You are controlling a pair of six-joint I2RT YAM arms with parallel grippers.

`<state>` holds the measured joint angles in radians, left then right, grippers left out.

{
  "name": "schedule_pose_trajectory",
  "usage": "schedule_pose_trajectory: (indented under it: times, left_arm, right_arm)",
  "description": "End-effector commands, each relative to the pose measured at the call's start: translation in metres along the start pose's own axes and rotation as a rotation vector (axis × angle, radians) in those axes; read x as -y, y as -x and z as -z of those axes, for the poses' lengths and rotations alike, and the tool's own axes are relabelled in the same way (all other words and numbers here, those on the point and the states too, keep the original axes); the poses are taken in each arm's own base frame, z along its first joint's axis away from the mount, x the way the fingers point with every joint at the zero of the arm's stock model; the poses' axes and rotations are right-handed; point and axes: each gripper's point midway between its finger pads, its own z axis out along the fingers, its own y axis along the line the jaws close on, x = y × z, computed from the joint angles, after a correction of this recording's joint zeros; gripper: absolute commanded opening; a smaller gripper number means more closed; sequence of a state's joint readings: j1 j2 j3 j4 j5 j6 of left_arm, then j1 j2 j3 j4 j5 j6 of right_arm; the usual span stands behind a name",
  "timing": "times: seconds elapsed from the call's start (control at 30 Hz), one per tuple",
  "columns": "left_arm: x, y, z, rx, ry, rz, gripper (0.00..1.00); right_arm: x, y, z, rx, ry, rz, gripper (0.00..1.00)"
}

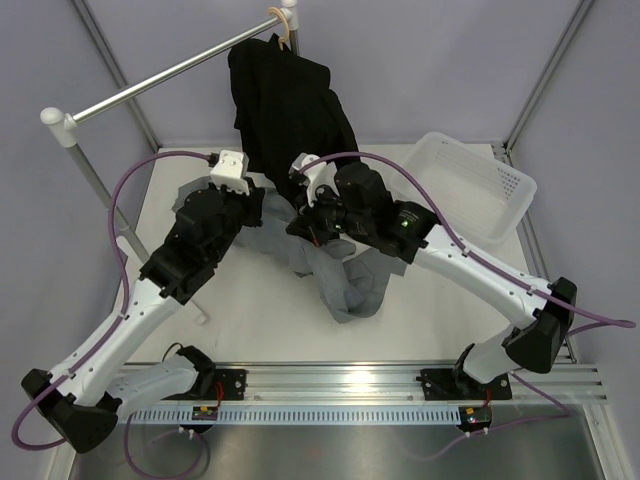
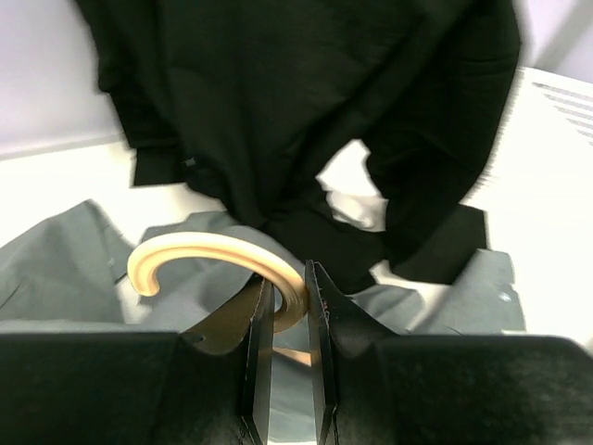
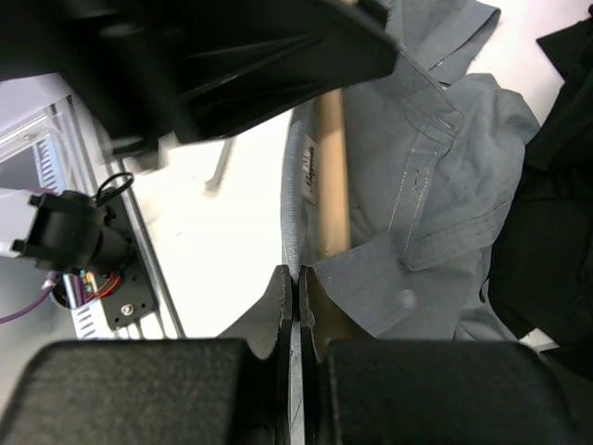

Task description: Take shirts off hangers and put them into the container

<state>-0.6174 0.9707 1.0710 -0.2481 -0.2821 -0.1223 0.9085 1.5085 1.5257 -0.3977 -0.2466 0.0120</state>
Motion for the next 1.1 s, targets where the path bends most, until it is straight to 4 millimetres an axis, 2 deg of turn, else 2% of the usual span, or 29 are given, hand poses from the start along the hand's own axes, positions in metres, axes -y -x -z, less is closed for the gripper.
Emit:
schedule_pose_trajectory:
  times: [0.0,0.07,0.1,0.17,0.2,0.27,0.3,0.37,0.4,0.53,0.63,0.8,0.9,0.93,1.0,1.07]
  left_arm:
    - [-0.030,0.026,-0.001,0.080,0.178,0.068,0.00]
    - [-0.039,0.026,-0.002,0.084,0.228,0.087,0.00]
    - [-0.040,0.027,-0.002,0.089,0.238,0.103,0.00]
    - [-0.049,0.029,0.000,0.098,0.283,0.115,0.00]
    - [-0.052,0.030,0.001,0.103,0.296,0.128,0.00]
    - [-0.061,0.034,0.006,0.125,0.341,0.153,0.00]
    - [-0.063,0.036,0.008,0.135,0.351,0.175,0.00]
    - [-0.070,0.042,0.014,0.159,0.376,0.199,0.00]
    - [-0.069,0.044,0.015,0.168,0.375,0.215,0.00]
    - [-0.066,0.054,0.018,0.207,0.353,0.262,0.00]
    - [-0.061,0.057,0.020,0.225,0.310,0.273,0.00]
    - [-0.059,0.059,0.028,0.256,0.279,0.277,0.00]
    - [-0.052,0.061,0.032,0.284,0.221,0.266,0.00]
    - [-0.049,0.059,0.032,0.282,0.205,0.260,0.00]
    - [-0.043,0.061,0.033,0.291,0.165,0.242,0.00]
    - [-0.042,0.061,0.033,0.292,0.156,0.234,0.00]
  right_arm:
    - [-0.020,0.018,0.031,0.062,0.002,0.032,0.00]
    - [-0.027,0.016,0.039,0.064,0.004,0.030,0.00]
    - [-0.028,0.006,0.039,0.042,0.001,0.021,0.00]
    - [-0.028,0.000,0.046,0.040,-0.015,0.012,0.00]
    - [-0.028,-0.013,0.045,0.013,-0.020,0.004,0.00]
    - [-0.031,-0.021,0.050,0.008,-0.021,-0.017,0.00]
    - [-0.032,-0.034,0.049,-0.015,-0.021,-0.027,0.00]
    - [-0.039,-0.043,0.051,-0.027,-0.008,-0.045,0.00]
    - [-0.041,-0.054,0.050,-0.047,-0.006,-0.050,0.00]
    - [-0.059,-0.076,0.045,-0.076,0.019,-0.075,0.00]
    - [-0.062,-0.093,0.039,-0.085,0.026,-0.111,0.00]
    - [-0.055,-0.125,0.033,-0.140,-0.004,-0.146,0.00]
    - [-0.060,-0.123,0.037,-0.130,0.018,-0.155,0.01]
    - [-0.060,-0.117,0.043,-0.111,0.018,-0.149,0.02]
    - [-0.054,-0.106,0.053,-0.084,-0.027,-0.137,0.18]
    - [-0.047,-0.086,0.070,-0.021,-0.069,-0.115,0.24]
